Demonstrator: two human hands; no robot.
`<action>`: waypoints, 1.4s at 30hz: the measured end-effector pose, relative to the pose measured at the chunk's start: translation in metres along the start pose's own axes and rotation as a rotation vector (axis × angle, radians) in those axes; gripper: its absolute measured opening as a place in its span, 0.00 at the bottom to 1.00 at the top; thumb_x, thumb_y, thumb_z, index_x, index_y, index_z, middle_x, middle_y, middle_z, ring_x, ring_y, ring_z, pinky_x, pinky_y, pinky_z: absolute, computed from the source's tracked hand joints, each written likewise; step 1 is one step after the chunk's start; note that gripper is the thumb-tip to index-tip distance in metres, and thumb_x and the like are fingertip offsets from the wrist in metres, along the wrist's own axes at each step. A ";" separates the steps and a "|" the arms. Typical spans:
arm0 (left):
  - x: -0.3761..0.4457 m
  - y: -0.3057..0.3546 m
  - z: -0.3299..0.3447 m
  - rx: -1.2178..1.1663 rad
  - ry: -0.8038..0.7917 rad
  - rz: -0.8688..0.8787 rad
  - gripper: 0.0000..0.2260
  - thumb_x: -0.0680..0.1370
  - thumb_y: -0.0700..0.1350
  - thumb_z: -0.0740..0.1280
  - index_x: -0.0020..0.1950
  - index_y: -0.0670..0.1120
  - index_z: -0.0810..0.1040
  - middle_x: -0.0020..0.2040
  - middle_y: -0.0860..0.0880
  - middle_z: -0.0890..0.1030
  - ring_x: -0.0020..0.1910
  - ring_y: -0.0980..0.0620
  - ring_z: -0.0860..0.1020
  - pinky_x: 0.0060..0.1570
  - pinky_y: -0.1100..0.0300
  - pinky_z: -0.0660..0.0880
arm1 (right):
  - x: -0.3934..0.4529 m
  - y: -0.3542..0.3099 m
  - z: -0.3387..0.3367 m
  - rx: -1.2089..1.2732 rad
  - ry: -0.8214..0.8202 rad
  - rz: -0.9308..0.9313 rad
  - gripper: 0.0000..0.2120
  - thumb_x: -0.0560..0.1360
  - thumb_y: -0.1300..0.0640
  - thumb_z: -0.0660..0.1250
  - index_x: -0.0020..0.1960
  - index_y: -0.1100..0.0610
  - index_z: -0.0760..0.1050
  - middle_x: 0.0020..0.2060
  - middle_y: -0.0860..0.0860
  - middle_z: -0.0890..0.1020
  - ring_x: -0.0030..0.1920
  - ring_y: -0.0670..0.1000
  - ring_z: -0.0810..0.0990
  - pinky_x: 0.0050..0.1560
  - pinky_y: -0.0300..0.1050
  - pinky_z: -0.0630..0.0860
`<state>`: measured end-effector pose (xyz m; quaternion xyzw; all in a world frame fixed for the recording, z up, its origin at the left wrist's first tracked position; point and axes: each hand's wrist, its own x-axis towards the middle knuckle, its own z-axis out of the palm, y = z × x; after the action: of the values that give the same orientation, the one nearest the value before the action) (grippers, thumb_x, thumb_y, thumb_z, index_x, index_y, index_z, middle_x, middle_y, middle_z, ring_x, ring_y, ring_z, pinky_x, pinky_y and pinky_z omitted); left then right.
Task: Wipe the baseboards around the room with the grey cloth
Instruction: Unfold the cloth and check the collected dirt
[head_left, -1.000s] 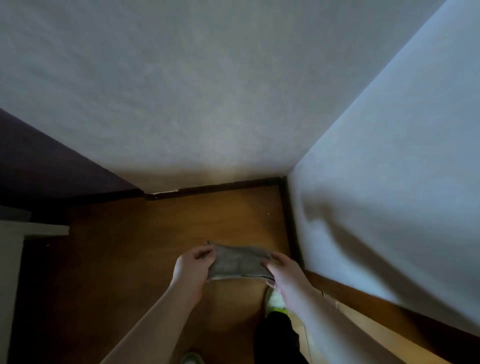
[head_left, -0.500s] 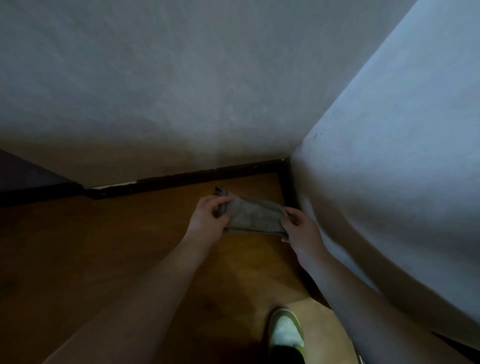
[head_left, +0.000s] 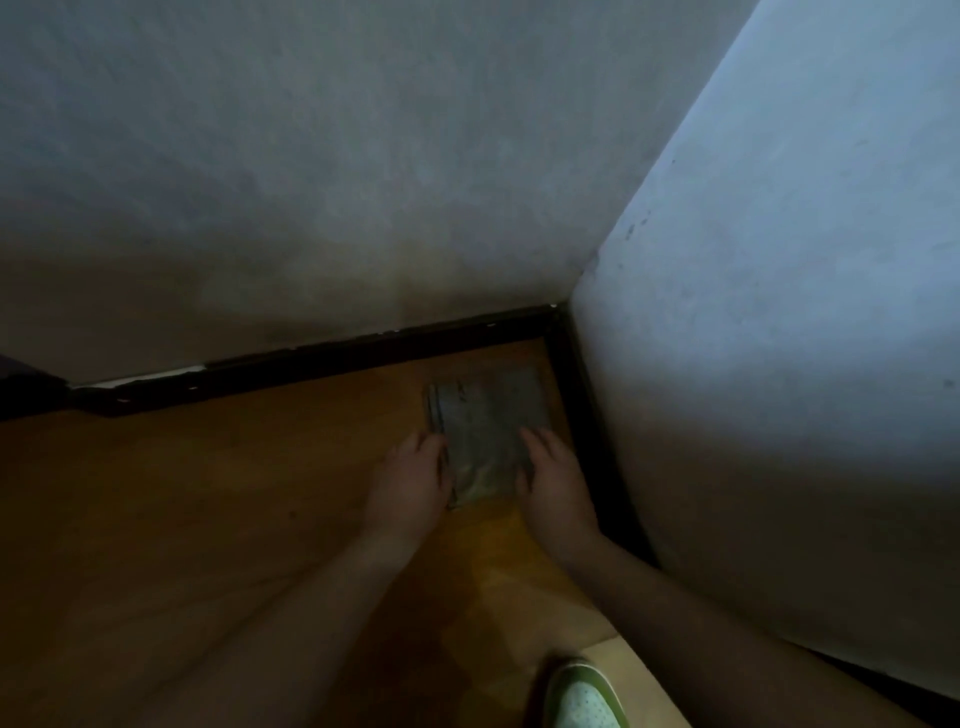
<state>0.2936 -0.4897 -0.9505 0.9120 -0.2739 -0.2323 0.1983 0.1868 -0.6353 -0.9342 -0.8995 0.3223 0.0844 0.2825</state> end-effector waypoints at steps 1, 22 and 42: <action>0.003 0.003 0.000 0.087 -0.009 0.059 0.19 0.82 0.51 0.60 0.73 0.50 0.68 0.70 0.48 0.70 0.68 0.46 0.70 0.63 0.53 0.68 | 0.002 -0.001 0.003 -0.035 -0.043 -0.033 0.26 0.81 0.59 0.59 0.79 0.56 0.59 0.77 0.53 0.62 0.75 0.54 0.60 0.75 0.47 0.59; 0.061 -0.002 0.014 0.662 -0.467 0.199 0.43 0.78 0.72 0.51 0.80 0.52 0.32 0.79 0.45 0.30 0.79 0.47 0.33 0.77 0.47 0.36 | 0.065 0.002 0.054 -0.176 -0.290 0.166 0.30 0.83 0.44 0.45 0.80 0.48 0.37 0.79 0.51 0.35 0.78 0.53 0.35 0.75 0.56 0.39; 0.086 0.011 0.013 0.587 -0.407 0.220 0.39 0.80 0.69 0.50 0.80 0.52 0.35 0.80 0.48 0.34 0.79 0.48 0.36 0.76 0.46 0.40 | 0.096 0.009 0.021 -0.140 -0.296 0.235 0.28 0.84 0.43 0.43 0.80 0.46 0.38 0.79 0.52 0.35 0.79 0.53 0.35 0.77 0.54 0.42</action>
<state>0.3461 -0.5516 -0.9829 0.8303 -0.4592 -0.2976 -0.1061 0.2565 -0.6800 -0.9873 -0.8510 0.3733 0.2703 0.2519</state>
